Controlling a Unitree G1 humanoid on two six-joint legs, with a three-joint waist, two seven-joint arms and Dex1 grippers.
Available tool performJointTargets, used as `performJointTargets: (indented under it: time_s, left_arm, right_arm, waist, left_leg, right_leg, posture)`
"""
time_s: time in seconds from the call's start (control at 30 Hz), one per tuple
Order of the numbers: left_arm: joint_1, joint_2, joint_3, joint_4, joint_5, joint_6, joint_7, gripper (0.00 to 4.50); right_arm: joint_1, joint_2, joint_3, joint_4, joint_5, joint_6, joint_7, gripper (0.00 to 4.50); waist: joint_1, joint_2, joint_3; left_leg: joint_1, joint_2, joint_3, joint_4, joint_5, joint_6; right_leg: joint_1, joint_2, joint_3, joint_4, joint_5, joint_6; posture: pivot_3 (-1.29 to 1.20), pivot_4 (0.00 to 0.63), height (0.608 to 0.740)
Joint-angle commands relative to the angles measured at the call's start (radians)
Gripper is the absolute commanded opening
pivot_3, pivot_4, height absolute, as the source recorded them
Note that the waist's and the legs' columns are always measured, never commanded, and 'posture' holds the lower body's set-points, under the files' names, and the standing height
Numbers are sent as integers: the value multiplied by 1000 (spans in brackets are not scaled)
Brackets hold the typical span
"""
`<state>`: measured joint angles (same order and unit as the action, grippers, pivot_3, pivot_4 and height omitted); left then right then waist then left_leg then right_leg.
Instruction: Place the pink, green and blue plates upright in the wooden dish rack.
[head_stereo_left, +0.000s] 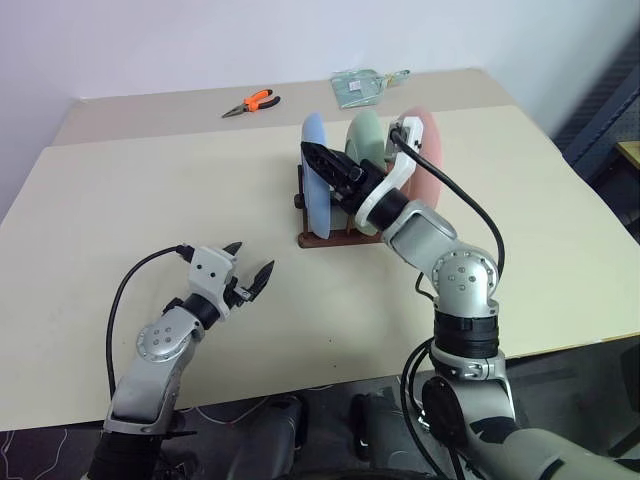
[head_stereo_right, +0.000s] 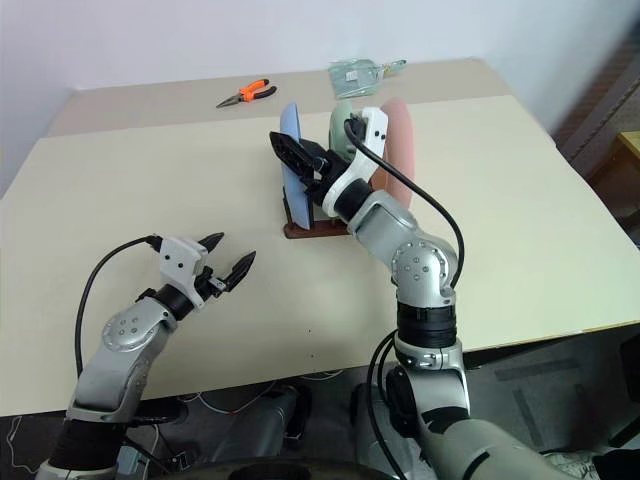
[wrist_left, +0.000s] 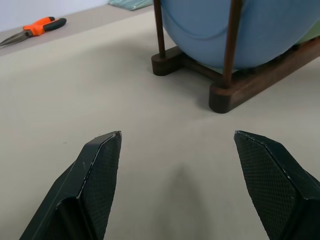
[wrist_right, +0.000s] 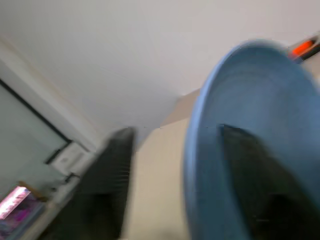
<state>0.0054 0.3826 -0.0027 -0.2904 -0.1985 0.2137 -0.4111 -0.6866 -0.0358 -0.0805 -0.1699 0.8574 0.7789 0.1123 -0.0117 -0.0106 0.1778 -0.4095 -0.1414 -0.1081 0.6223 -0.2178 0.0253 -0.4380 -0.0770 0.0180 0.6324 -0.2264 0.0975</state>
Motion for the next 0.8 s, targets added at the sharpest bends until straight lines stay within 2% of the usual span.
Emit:
performJointTargets:
  time_s: [0.03,0.13,0.2,0.27,0.4,0.5,0.63,0.7,0.8]
  left_arm:
    - [-7,-3,-6,-35,13,-6,-2,3703]
    - [-9,-6,-10,-36,15,-4,1,3703]
    - [-7,-7,-10,-41,16,-2,3,3703]
    - [-6,-7,-6,-44,13,0,2,3703]
    - [-8,-1,1,-32,18,-7,1,3703]
    - [-11,6,23,-13,19,-12,6,3703]
    - [-17,15,37,21,35,-26,12,3703]
    - [-19,29,56,78,49,-55,10,3703]
    - [-23,37,70,125,57,-85,7,3703]
  right_arm:
    - [-55,-48,72,-35,-114,-76,77,3481]
    - [-75,-104,135,-47,-210,-138,149,3481]
    - [-114,-197,196,-75,-335,-238,237,3481]
    - [-138,-257,207,-103,-377,-284,303,3481]
    - [-158,-337,129,-109,-441,-383,328,3481]
    - [-147,-445,-24,-74,-453,-389,308,3481]
    - [-51,-581,-143,-20,-480,-389,334,3481]
    - [109,-661,-204,33,-543,-415,349,3481]
    - [305,-695,-237,94,-570,-442,383,3481]
  waist:
    - [0,0,0]
    - [0,0,0]
    - [0,0,0]
    - [1,1,0]
    - [2,0,0]
    - [13,0,0]
    - [28,0,0]
    - [28,-1,-1]
    - [30,0,-1]
  left_leg:
    - [0,0,0,0,0,0]
    - [0,0,0,0,0,0]
    - [0,0,0,0,0,0]
    - [0,0,0,1,0,0]
    - [0,0,0,0,0,0]
    - [0,0,0,1,0,0]
    - [0,0,-1,2,-1,0]
    - [0,0,-1,2,-1,1]
    - [0,0,-1,2,-1,1]
  right_leg:
    - [0,0,0,0,0,0]
    - [0,0,0,0,0,0]
    - [1,0,0,0,0,0]
    - [0,0,0,0,0,0]
    - [4,0,-1,-1,0,0]
    - [5,-1,-1,-1,0,0]
    - [7,-1,-3,-3,0,0]
    - [8,-2,-3,-4,0,0]
    - [9,-2,-3,-4,0,0]
  posture:
    - [0,150,727]
    - [0,150,727]
    - [0,150,727]
    - [0,150,727]
    - [0,150,727]
    - [0,150,727]
    - [0,150,727]
    - [0,150,727]
    - [0,150,727]
